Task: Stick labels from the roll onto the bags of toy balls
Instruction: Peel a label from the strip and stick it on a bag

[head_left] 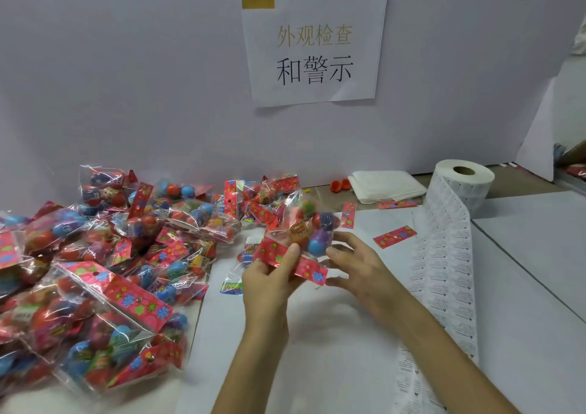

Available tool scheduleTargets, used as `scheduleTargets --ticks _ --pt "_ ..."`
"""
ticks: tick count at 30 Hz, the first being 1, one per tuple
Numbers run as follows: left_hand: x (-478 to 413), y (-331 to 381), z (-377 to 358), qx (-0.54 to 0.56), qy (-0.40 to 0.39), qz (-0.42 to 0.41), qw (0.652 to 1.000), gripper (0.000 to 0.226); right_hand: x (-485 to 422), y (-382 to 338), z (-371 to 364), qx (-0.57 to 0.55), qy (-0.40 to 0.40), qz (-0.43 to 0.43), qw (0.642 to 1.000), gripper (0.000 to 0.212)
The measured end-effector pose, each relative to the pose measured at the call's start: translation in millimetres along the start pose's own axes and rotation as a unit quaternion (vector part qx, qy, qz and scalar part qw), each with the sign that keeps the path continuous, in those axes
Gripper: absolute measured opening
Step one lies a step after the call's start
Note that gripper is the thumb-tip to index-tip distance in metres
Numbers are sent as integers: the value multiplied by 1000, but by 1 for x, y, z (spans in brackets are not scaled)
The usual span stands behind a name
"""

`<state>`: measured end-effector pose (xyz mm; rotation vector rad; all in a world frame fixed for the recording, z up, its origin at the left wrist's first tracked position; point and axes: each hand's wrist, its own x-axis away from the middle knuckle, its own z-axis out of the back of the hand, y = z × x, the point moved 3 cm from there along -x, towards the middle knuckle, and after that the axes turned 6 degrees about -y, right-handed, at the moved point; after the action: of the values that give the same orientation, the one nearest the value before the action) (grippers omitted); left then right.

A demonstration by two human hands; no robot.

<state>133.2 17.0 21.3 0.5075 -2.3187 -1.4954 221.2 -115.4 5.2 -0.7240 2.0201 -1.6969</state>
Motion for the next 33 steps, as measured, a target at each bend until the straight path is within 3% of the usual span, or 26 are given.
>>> scheduleTargets --ticks 11,16,21,29,33 --pt "-12 -22 -6 16 -25 21 999 9 2 -3 1 66 34 46 996 41" --pt "-10 -18 0 -24 -72 40 996 42 3 -7 5 123 23 75 989 36" --pt "-7 -14 3 -116 -21 -8 993 45 1 -5 3 165 12 97 982 12" --pt "-6 -15 3 -114 15 -18 993 33 3 -5 2 182 7 98 978 16" --pt "-4 -13 1 -106 8 -21 994 28 6 -8 -5 126 -2 68 990 36"
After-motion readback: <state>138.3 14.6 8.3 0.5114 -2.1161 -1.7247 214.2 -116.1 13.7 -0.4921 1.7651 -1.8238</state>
